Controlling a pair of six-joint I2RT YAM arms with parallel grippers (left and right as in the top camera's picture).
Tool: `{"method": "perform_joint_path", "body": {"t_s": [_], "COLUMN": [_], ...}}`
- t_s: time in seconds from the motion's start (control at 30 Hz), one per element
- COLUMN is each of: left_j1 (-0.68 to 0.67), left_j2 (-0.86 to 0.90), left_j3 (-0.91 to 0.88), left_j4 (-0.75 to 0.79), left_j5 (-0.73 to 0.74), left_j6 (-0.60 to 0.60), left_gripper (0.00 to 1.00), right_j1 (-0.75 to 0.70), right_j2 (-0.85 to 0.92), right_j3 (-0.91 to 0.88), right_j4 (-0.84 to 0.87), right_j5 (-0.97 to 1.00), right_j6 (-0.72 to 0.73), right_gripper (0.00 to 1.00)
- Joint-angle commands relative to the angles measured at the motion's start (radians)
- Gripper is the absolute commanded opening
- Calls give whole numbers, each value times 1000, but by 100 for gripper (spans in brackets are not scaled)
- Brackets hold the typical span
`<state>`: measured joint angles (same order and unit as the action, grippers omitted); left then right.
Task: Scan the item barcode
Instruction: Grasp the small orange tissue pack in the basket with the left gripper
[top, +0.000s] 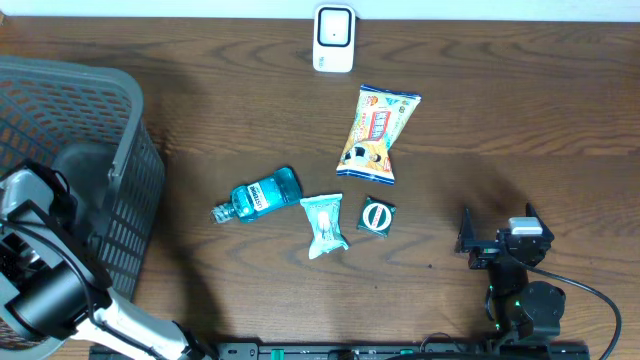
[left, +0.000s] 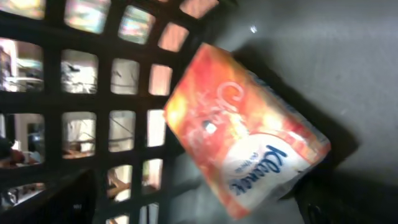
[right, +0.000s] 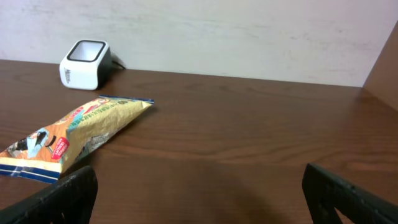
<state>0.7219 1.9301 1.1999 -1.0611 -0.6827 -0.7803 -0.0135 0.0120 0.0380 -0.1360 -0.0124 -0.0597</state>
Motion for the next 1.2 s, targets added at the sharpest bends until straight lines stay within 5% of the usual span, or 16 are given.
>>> {"method": "perform_joint_path", "body": {"t_s": [0.0,0.17,0.63,0.9,0.93,1.0,1.17], "left_j1": [6,6,8,8,8,8,8], "left_j2": [21,21,21,21,21,21,20], "left_j3": [-5,-12,-165,-248,-254,-254,-251], "left_j4": [6,29,266,356,359,360,356], "left_j5": [64,119,117,179,198,204,204], "left_j6": [25,24,153,152,152,152,160], "left_gripper": [87,77,75,36,21,7,7], "right_j1": [7,7,7,7,7,7,7], "right_j2": [-5,-5,-5,-5,-5,-5,-5], "right_j3": [-4,-4,-5,-5,-5,-4,-4], "right_j4": [2,2,2,2,2,2,2], "right_j5": [-5,-5,-5,-5,-5,-5,-5], "right_j6": [-8,-9,-9,-9,-9,-8,-9], "right_gripper": [99,99,99,99,99,99,99]}}
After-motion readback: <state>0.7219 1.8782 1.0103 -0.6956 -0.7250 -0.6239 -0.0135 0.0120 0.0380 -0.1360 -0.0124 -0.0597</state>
